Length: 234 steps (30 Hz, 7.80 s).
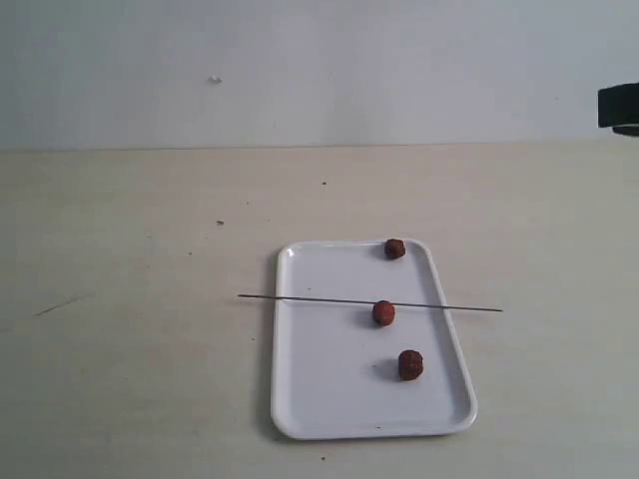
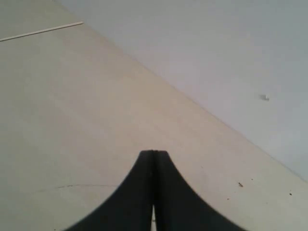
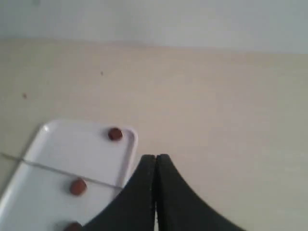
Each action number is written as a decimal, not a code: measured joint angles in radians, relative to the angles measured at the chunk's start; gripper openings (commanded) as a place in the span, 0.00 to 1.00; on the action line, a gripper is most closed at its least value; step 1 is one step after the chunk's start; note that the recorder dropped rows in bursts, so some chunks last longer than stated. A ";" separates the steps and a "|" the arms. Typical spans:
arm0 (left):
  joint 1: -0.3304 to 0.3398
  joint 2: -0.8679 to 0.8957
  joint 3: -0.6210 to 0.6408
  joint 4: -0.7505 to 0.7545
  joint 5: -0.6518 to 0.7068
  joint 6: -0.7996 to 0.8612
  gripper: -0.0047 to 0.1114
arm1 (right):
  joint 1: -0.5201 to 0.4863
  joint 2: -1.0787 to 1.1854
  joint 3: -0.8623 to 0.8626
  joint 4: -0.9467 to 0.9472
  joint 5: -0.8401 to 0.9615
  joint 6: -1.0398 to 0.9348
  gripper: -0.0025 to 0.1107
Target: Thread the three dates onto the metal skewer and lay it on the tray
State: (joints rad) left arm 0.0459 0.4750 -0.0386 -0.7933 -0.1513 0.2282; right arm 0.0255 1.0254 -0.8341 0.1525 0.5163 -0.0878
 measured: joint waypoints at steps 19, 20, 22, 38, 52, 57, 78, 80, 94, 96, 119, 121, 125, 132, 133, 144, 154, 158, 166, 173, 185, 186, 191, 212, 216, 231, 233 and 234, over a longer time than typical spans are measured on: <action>-0.102 0.000 0.000 0.000 0.027 0.000 0.04 | 0.000 0.505 -0.245 0.083 0.513 -0.666 0.05; -0.102 0.000 0.000 0.000 0.027 0.000 0.04 | 0.000 0.519 -0.245 0.085 0.502 -0.698 0.06; -0.102 0.000 0.000 0.000 0.027 0.000 0.04 | 0.000 0.550 -0.248 0.080 0.479 -0.743 0.08; -0.180 0.000 0.000 0.000 0.044 0.000 0.04 | 0.164 0.720 -0.297 -0.174 0.302 -1.007 0.08; -0.180 0.000 0.000 0.000 0.045 0.000 0.04 | 0.229 0.892 -0.481 -0.049 0.452 -1.004 0.02; -0.218 0.000 0.000 0.000 0.045 0.000 0.04 | 0.229 0.973 -0.575 0.042 0.572 -1.023 0.02; -0.227 0.000 0.000 0.000 0.045 0.000 0.04 | 0.229 1.076 -0.590 -0.095 0.473 -0.927 0.37; -0.227 0.000 0.000 0.000 0.045 0.000 0.04 | 0.229 1.077 -0.590 -0.102 0.466 -0.924 0.37; -0.227 0.000 0.000 0.000 0.045 0.000 0.04 | 0.229 1.105 -0.590 -0.125 0.384 -0.931 0.37; -0.227 0.000 0.000 0.000 0.045 0.000 0.04 | 0.229 1.107 -0.590 -0.125 0.384 -0.931 0.37; -0.227 0.000 0.000 0.000 0.045 0.000 0.04 | 0.229 1.117 -0.596 -0.162 0.401 -0.908 0.02; -0.227 0.000 0.000 0.000 0.041 0.000 0.04 | 0.229 1.095 -0.596 -0.168 0.401 -0.899 0.02; -0.227 0.000 0.000 0.000 0.034 0.000 0.04 | 0.229 1.022 -0.596 -0.173 0.414 -0.851 0.02; -0.227 0.000 0.000 0.000 0.027 0.000 0.04 | 0.211 0.862 -0.594 -0.176 0.593 -0.571 0.02; -0.227 0.000 0.000 0.000 0.027 0.000 0.04 | 0.201 0.839 -0.589 -0.176 0.617 -0.535 0.02; -0.227 0.000 -0.024 0.000 0.140 -0.024 0.04 | 0.125 0.356 -0.247 -0.152 0.697 -0.251 0.02; -0.227 0.202 -0.400 0.006 0.552 0.158 0.04 | 0.123 0.022 -0.001 -0.112 0.682 -0.166 0.02; -0.227 0.448 -0.637 0.048 0.848 0.227 0.04 | 0.123 -0.036 0.024 -0.087 0.676 -0.166 0.02; -0.245 0.883 -1.094 0.218 1.331 0.460 0.04 | 0.123 -0.063 0.038 -0.030 0.674 -0.170 0.02; -0.374 1.070 -1.243 0.369 1.356 0.803 0.04 | 0.123 -0.063 0.038 -0.013 0.674 -0.170 0.02; -0.769 1.309 -1.309 0.492 1.198 0.859 0.23 | 0.123 -0.063 0.038 -0.013 0.672 -0.148 0.02; -0.803 1.323 -1.317 0.499 1.164 0.859 0.27 | 0.123 -0.063 0.038 -0.013 0.672 -0.148 0.02; -0.930 1.398 -1.362 0.541 1.012 0.810 0.42 | 0.123 -0.063 0.038 -0.013 0.682 -0.148 0.02; -0.988 1.506 -1.406 0.779 0.786 0.459 0.43 | 0.123 -0.063 0.038 -0.034 0.691 -0.163 0.02; -1.006 1.515 -1.406 0.855 0.801 0.421 0.43 | 0.123 -0.063 0.038 -0.034 0.691 -0.163 0.02; -1.013 1.581 -1.414 0.904 0.835 0.374 0.44 | 0.123 -0.133 0.056 -0.133 0.684 -0.050 0.02; -1.017 1.581 -1.424 0.904 0.827 0.374 0.44 | 0.123 -0.154 0.087 -0.141 0.669 -0.037 0.02; -1.020 1.581 -1.434 0.902 0.827 0.368 0.44 | 0.123 -0.163 0.108 -0.152 0.664 -0.027 0.02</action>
State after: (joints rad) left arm -0.9742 2.0563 -1.4723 0.1090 0.6759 0.5966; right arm 0.1486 0.8623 -0.7264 0.0000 1.1807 -0.1149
